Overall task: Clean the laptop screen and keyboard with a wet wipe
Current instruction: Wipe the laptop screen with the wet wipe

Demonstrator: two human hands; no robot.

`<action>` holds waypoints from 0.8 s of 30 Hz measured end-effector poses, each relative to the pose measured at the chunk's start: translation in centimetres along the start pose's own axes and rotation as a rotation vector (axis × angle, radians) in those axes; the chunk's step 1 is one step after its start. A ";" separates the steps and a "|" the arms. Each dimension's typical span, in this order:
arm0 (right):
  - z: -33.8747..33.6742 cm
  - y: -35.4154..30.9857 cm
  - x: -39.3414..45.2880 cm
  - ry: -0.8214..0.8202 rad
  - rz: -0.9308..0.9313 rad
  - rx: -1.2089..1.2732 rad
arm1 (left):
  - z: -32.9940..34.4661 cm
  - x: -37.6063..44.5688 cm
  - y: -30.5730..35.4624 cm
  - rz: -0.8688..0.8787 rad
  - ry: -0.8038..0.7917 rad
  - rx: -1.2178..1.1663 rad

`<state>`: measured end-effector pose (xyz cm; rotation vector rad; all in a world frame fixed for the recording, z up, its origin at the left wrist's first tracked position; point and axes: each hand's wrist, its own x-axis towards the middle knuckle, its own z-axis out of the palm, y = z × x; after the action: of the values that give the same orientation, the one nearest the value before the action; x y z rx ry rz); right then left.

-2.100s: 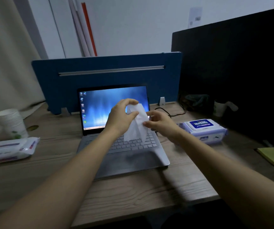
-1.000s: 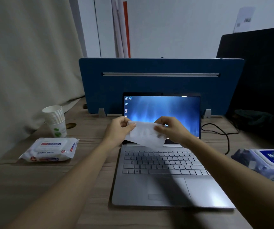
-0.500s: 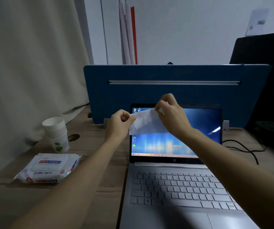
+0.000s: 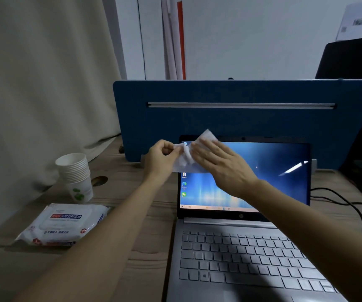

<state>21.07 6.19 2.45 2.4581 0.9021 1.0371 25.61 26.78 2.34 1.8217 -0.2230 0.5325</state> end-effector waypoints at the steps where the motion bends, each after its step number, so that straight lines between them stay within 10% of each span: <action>1: -0.1 -0.2 0.2 -0.021 -0.030 0.030 | 0.0 0.0 0.0 -0.005 -0.009 -0.008; 24: -1.0 -2.9 1.1 -0.278 0.262 0.062 | -1.9 -0.8 -0.6 -0.081 -0.126 -0.100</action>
<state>19.76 9.14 2.23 2.7378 0.5434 0.7245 24.67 28.64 1.92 1.7603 -0.2555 0.3444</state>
